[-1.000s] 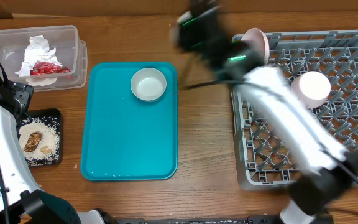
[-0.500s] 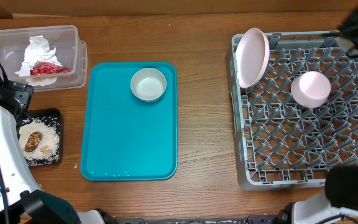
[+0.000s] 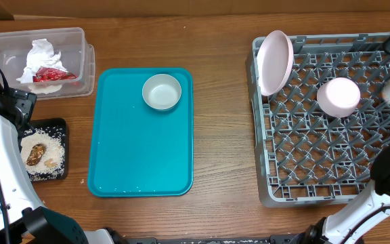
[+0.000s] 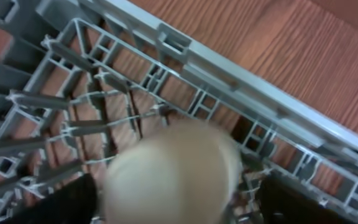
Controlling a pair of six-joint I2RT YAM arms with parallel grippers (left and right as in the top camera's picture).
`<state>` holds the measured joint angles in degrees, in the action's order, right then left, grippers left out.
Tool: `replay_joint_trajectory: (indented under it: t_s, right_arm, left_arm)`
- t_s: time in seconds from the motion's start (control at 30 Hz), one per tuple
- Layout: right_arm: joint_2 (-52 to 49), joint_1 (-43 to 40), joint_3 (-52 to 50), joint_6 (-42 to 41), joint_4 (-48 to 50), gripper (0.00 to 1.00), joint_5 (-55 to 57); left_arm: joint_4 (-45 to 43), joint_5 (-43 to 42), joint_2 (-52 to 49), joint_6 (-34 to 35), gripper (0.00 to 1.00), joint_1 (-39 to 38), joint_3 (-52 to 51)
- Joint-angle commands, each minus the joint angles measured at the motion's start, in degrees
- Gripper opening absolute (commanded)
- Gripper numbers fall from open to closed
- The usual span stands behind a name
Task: Sort waste into correct bins and load items into the dishwasher
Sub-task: 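Place the white cup upside down at the rack's right edge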
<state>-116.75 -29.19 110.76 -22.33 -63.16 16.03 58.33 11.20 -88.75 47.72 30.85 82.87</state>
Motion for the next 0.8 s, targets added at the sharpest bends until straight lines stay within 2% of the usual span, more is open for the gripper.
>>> replay_joint_trajectory:
  t_s: [0.0,0.13,0.27,0.43,0.5,0.67,0.77]
  right_arm:
    - [0.4,0.1,0.2,-0.2,0.0,0.87,-2.4]
    - [0.9,0.3,0.2,-0.2,-1.2,0.88,-4.6]
    - [2.9,1.2,0.2,-0.2,-2.2,0.80,-7.4]
    - [9.0,3.4,0.2,-0.4,-1.0,0.79,-10.5]
    - [11.7,4.6,0.2,-0.4,-0.4,0.76,-14.4]
    - [16.9,10.8,0.2,-0.4,0.3,0.61,-31.7]
    - [18.6,17.8,0.2,-0.4,1.9,0.62,-36.6]
  left_arm:
    - [-0.1,0.8,-0.4,0.7,1.00,-0.1,0.1]
    - [-0.1,0.8,-0.4,0.7,1.00,-0.1,0.1]
    - [-0.1,0.8,-0.4,0.7,1.00,-0.1,0.1]
    - [-0.1,0.8,-0.4,0.7,1.00,-0.1,0.1]
    - [-0.1,0.8,-0.4,0.7,1.00,-0.1,0.1]
    - [-0.1,0.8,-0.4,0.7,1.00,-0.1,0.1]
    - [-0.1,0.8,-0.4,0.7,1.00,-0.1,0.1]
